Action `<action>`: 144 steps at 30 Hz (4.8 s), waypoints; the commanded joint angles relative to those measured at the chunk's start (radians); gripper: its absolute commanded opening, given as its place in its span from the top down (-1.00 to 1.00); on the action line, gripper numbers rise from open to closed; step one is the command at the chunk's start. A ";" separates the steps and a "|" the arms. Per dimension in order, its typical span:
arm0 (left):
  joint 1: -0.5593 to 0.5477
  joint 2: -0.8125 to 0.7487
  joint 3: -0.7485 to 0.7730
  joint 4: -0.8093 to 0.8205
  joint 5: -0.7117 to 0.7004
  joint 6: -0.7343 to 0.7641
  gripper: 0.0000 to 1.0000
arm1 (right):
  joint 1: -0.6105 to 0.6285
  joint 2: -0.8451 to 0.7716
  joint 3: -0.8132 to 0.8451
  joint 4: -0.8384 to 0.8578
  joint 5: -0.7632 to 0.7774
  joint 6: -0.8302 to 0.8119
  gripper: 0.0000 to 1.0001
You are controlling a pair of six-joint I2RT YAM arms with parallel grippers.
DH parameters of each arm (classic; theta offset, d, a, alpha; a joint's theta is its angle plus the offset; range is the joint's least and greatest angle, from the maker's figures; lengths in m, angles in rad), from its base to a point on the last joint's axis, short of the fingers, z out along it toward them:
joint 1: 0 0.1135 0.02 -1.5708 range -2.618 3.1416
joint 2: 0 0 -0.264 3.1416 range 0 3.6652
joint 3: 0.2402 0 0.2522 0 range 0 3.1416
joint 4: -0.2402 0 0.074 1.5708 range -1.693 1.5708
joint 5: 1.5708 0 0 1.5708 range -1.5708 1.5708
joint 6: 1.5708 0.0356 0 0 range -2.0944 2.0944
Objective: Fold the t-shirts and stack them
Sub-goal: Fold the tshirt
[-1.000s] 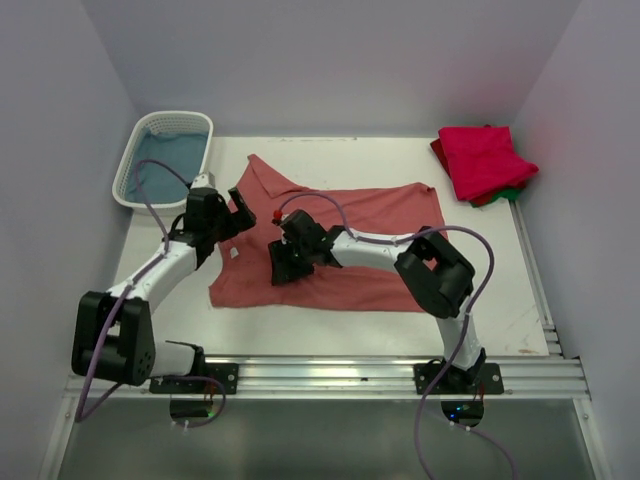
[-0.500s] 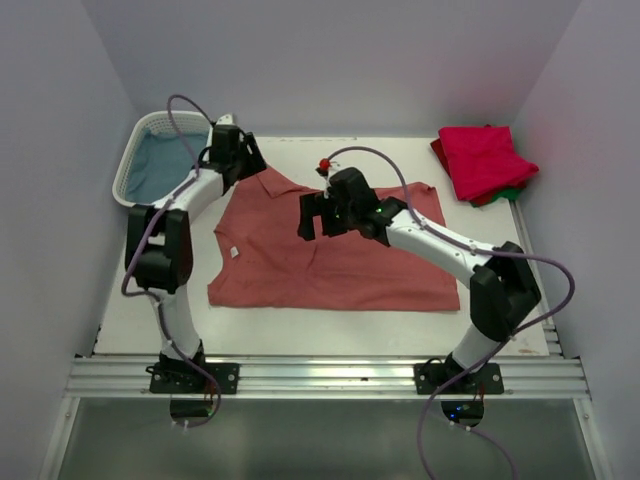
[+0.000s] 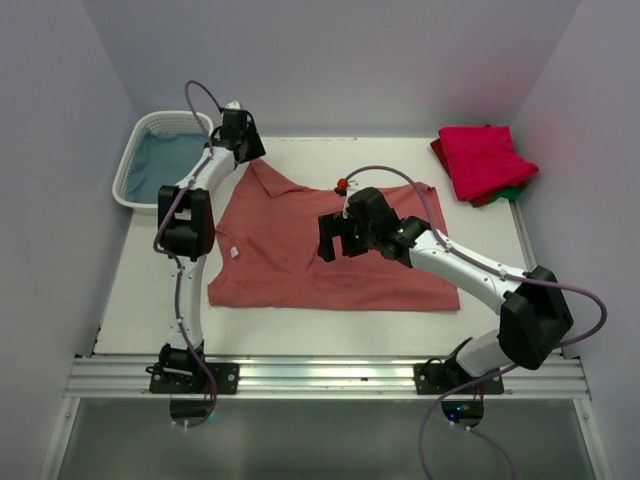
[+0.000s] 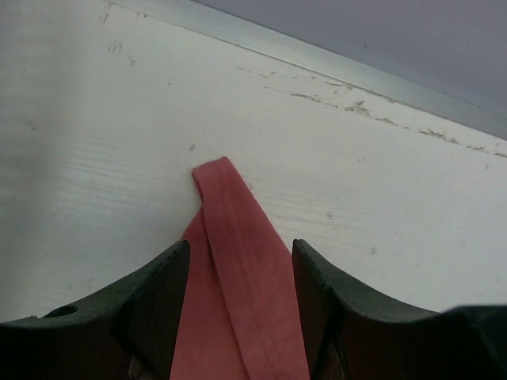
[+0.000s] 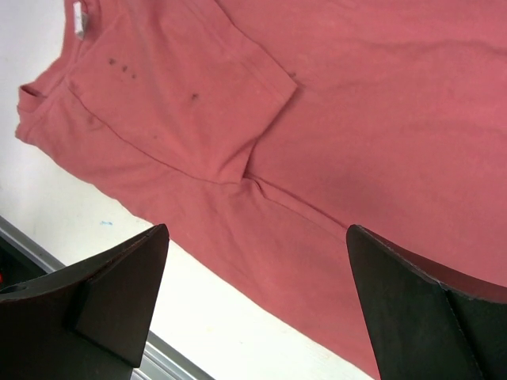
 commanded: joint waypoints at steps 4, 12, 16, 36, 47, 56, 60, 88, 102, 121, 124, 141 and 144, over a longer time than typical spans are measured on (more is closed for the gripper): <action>0.028 0.075 0.056 -0.045 -0.044 -0.013 -0.19 | -0.017 -0.060 -0.050 -0.016 0.030 0.012 -0.97; 0.042 0.114 0.056 0.012 0.010 -0.043 -0.19 | -0.020 -0.095 -0.062 -0.032 0.031 0.015 -0.93; 0.054 0.117 0.016 0.107 0.054 -0.074 -0.19 | -0.024 -0.108 -0.074 -0.039 0.031 0.015 -0.88; 0.064 0.160 -0.029 0.167 0.124 -0.135 0.90 | -0.053 -0.115 -0.096 -0.050 0.031 0.024 0.76; 0.064 0.008 -0.035 0.171 0.105 -0.103 1.00 | -0.066 -0.111 -0.090 -0.049 0.071 0.026 1.00; 0.064 -0.086 -0.024 0.098 0.067 -0.074 1.00 | -0.075 -0.082 -0.082 -0.029 0.069 0.015 1.00; 0.064 -0.106 -0.024 0.069 0.064 -0.065 1.00 | -0.080 -0.036 -0.065 -0.021 0.057 0.015 1.00; 0.050 -0.305 -0.280 0.029 0.142 -0.128 1.00 | -0.070 0.777 0.773 0.004 -0.178 0.000 0.11; 0.050 -0.280 -0.300 0.047 0.177 -0.128 1.00 | -0.004 1.116 1.300 -0.148 0.031 -0.256 -0.19; 0.048 -0.359 -0.429 0.092 0.239 -0.154 1.00 | 0.034 1.098 1.266 -0.004 0.146 -0.439 -0.08; 0.050 -0.366 -0.429 0.084 0.240 -0.152 1.00 | 0.036 1.144 1.340 -0.001 0.158 -0.459 -0.08; 0.050 -0.386 -0.458 0.089 0.255 -0.154 1.00 | 0.036 1.244 1.367 0.154 0.230 -0.488 -0.09; 0.050 -0.385 -0.460 0.089 0.260 -0.160 1.00 | 0.036 1.245 1.366 0.148 0.238 -0.485 -0.04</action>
